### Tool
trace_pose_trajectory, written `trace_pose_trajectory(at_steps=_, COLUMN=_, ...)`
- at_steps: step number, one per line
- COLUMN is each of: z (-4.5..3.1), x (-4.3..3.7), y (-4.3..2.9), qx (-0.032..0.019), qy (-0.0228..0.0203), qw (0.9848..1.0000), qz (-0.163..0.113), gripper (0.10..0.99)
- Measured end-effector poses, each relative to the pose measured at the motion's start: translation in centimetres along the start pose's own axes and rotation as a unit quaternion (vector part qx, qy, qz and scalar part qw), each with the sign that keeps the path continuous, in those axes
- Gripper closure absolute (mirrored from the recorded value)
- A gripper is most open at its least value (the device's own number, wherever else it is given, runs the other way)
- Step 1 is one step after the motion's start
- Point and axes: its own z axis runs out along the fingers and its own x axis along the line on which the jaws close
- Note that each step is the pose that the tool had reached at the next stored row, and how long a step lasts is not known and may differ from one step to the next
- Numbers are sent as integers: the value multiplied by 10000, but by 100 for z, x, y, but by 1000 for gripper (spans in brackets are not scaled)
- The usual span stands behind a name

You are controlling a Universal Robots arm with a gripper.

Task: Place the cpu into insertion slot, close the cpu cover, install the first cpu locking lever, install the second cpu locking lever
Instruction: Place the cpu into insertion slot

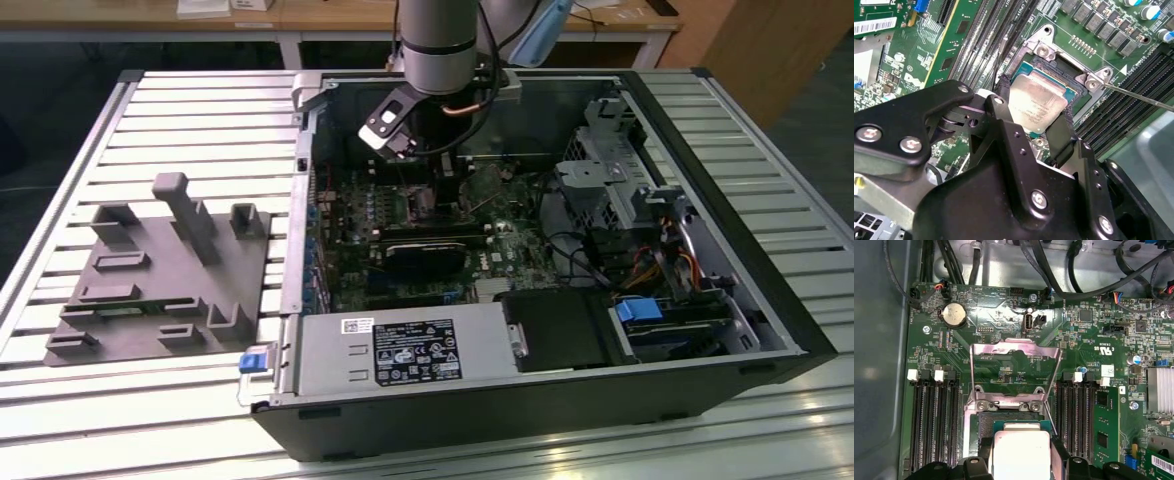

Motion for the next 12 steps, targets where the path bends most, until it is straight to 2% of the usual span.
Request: trace_pose_trajectory(at_steps=12, z=-6, x=-1, y=0, qx=0, qy=30, qw=10000, qz=2, gripper=545)
